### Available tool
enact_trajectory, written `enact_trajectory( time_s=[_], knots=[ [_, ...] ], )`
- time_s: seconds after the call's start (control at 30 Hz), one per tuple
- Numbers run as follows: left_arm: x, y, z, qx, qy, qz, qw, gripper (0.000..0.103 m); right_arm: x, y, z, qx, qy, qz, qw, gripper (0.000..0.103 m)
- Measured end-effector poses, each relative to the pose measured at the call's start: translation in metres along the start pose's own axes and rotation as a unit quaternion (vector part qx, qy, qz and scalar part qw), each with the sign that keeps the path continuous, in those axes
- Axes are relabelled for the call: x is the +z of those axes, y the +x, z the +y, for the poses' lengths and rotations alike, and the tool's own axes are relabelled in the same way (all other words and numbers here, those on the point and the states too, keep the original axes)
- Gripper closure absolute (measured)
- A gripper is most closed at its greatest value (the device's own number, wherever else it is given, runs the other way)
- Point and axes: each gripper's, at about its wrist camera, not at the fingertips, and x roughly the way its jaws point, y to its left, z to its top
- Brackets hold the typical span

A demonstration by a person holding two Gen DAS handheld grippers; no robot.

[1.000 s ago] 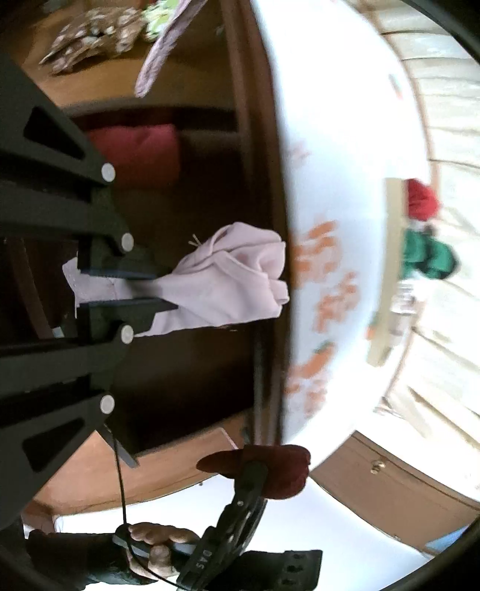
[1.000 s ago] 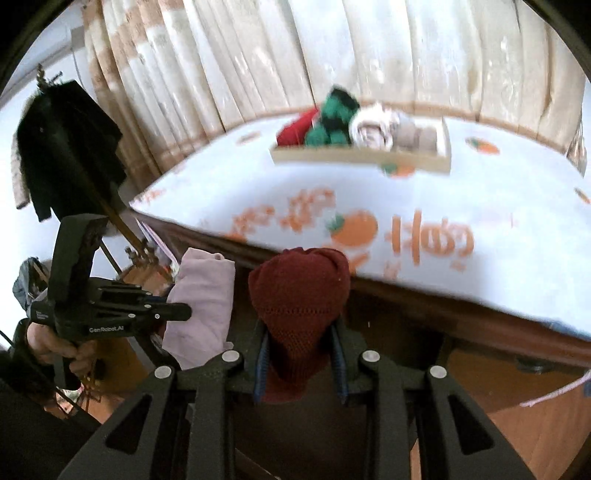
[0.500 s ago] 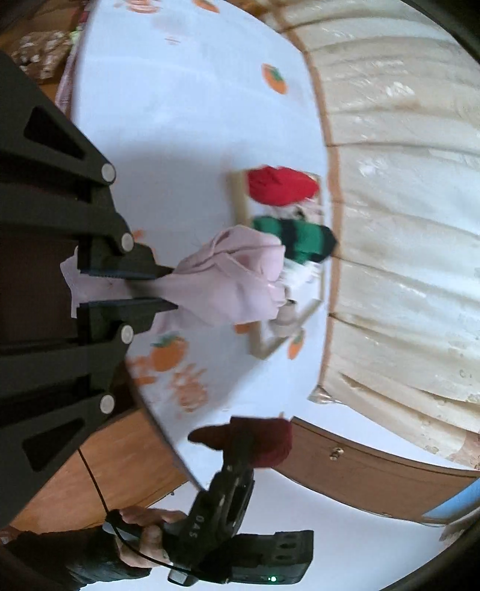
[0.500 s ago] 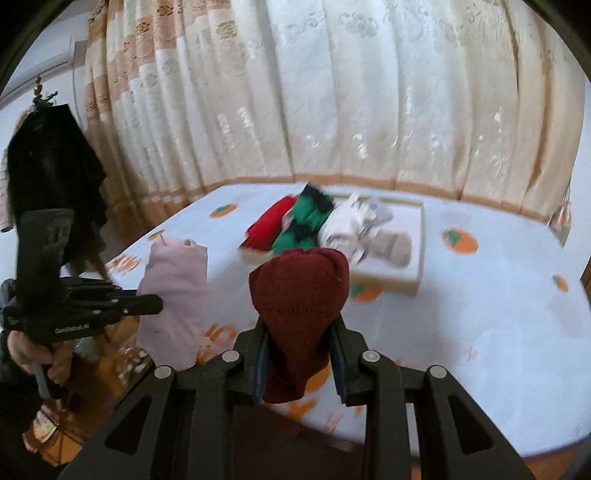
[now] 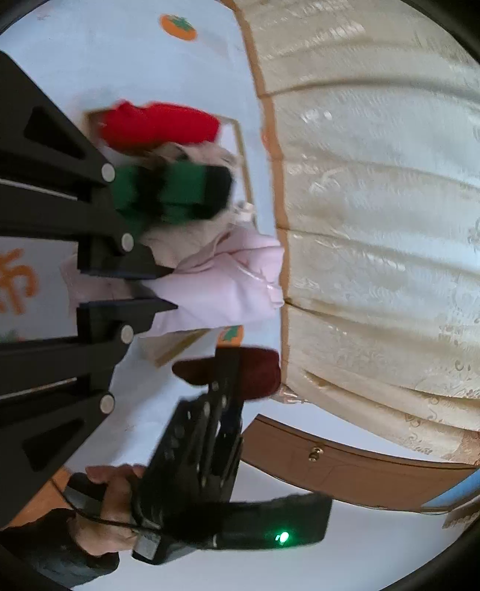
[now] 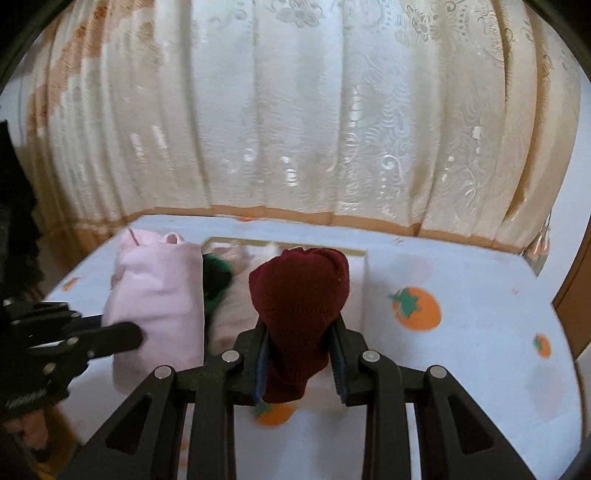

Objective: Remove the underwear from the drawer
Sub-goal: 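Lift the pale underwear and dark red sock out of the drawer over the tray, then open both tools to drop the pale underwear and dark red sock into the tray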

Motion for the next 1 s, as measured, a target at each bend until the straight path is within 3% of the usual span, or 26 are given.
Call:
enact_trajectory(
  time_s=[0.13,0.37,0.8,0.93,1.0],
  knots=[
    [0.018,0.036,0.007,0.005,-0.009,-0.008,0.9999,0.097,0.016,0.042,-0.011,-0.022,-0.002,0.014,1.0,0.072],
    [0.038,0.086,0.017,0.011,-0.019,-0.004,0.9997,0.097,0.027,0.107,-0.037,-0.014,0.036,0.041,0.998,0.072],
    [0.039,0.14,0.038,0.05,-0.019,0.024,0.9983,0.097,0.018,0.171,-0.044,0.006,0.051,0.089,0.995,0.072],
    [0.038,0.146,0.042,0.072,-0.023,0.026,0.9968,0.091,0.02,0.176,-0.044,0.015,0.055,0.102,0.993,0.067],
    [0.039,0.143,0.042,0.076,-0.024,0.029,0.9964,0.081,0.019,0.178,-0.047,0.008,0.065,0.108,0.992,0.062]
  ],
)
